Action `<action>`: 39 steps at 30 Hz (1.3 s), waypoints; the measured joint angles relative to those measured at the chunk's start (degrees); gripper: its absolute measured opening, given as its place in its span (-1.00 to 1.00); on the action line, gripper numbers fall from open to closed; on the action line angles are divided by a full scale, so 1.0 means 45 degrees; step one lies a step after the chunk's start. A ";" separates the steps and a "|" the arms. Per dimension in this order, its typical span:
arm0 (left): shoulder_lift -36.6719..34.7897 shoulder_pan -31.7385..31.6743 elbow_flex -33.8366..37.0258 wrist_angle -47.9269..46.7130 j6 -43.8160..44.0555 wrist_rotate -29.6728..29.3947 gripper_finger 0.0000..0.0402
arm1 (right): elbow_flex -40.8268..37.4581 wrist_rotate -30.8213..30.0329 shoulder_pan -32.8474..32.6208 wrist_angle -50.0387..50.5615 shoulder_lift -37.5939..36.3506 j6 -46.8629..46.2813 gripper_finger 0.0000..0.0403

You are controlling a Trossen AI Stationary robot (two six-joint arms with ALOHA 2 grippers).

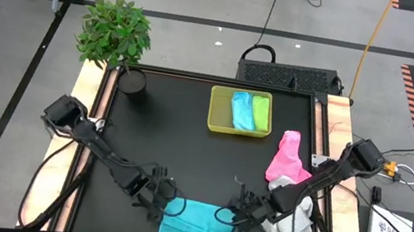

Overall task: Fold microfiber towels
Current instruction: Fold the blue microfiber cloth

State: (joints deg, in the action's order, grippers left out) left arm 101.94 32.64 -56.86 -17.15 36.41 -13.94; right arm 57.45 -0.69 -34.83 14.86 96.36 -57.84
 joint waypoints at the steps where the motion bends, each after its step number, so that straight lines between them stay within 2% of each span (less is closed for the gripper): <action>1: 0.0096 0.0005 0.0000 -0.0058 0.0022 0.0158 -0.56 | 0.0000 0.0105 0.0000 -0.0091 0.0193 -0.0011 -0.61; 6: 0.0396 0.0112 0.0000 -0.0308 0.0264 0.0228 -0.56 | 0.0003 0.0147 -0.0002 -0.0098 0.1198 0.0006 -0.65; 10: 0.0420 0.0075 -0.0010 -0.0604 0.0251 -0.0299 -0.56 | 0.0066 0.0095 0.0104 -0.0040 0.1746 0.0515 -0.69; 13: 0.0420 -0.0161 -0.0010 -0.0888 -0.0041 -0.0690 -0.56 | 0.0058 -0.0441 0.0279 0.0005 0.1825 0.1311 -0.71; 19: 0.0416 -0.0924 -0.0024 -0.1844 -0.0370 -0.1373 -0.56 | 0.0028 -0.1250 0.1099 0.0616 0.1483 0.3057 -0.71; 30: 0.0273 -0.2656 -0.0013 -0.3714 -0.0474 -0.2117 -0.56 | 0.0020 -0.1208 0.2976 0.3235 0.1355 0.5421 -0.71; 34: -0.0035 -0.2904 0.0007 -0.3934 -0.0639 -0.1841 -0.56 | 0.0015 -0.0979 0.3524 0.3327 0.0914 0.6145 -0.71; 39: -0.0982 -0.2913 0.0024 -0.4229 0.0186 -0.0936 -0.56 | -0.0103 -0.0076 0.4037 0.3836 -0.0520 0.6215 -0.71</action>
State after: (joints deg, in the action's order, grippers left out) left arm 97.52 19.54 -56.75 -36.18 37.25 -18.15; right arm 56.99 -1.03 -16.66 32.12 94.02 -29.87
